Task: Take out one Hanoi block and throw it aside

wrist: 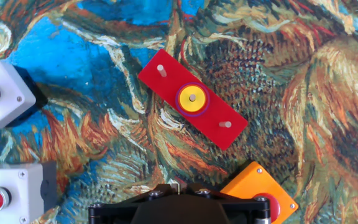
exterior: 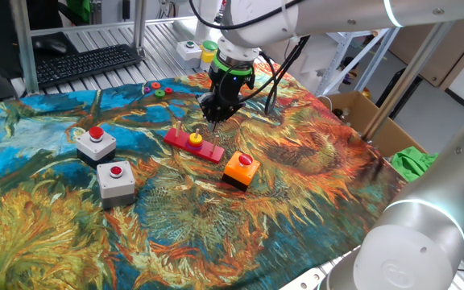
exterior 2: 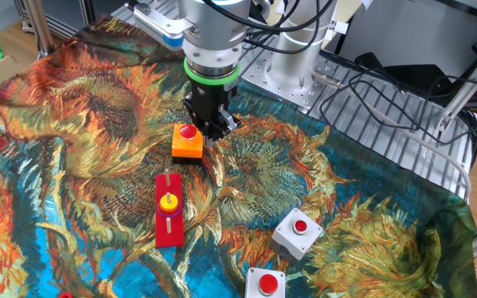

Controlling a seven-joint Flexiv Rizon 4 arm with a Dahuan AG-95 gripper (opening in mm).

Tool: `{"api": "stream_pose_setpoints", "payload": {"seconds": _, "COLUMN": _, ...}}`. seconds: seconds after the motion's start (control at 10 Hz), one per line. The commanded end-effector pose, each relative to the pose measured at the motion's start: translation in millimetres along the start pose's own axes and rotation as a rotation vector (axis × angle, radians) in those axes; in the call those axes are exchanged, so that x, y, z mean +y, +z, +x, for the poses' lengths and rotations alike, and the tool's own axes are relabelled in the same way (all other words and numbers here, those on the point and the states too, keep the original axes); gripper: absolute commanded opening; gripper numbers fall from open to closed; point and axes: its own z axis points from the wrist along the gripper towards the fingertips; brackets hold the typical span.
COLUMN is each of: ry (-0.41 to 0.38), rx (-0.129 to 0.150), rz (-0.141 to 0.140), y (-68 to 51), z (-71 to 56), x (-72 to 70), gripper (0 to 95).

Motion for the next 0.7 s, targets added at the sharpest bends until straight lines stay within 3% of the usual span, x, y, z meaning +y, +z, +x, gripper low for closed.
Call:
{"api": "stream_pose_setpoints", "payload": {"seconds": 0.1, "ry": 0.001, "rx": -0.009, "rz": 0.0, "y": 1.1, "z": -0.7, "x": 0.2, "gripper": 0.0}}
{"api": "stream_pose_setpoints", "payload": {"seconds": 0.7, "ry": -0.008, "rx": -0.044, "rz": -0.021, "y": 8.6, "z": -3.0, "x": 3.4, "gripper": 0.0}}
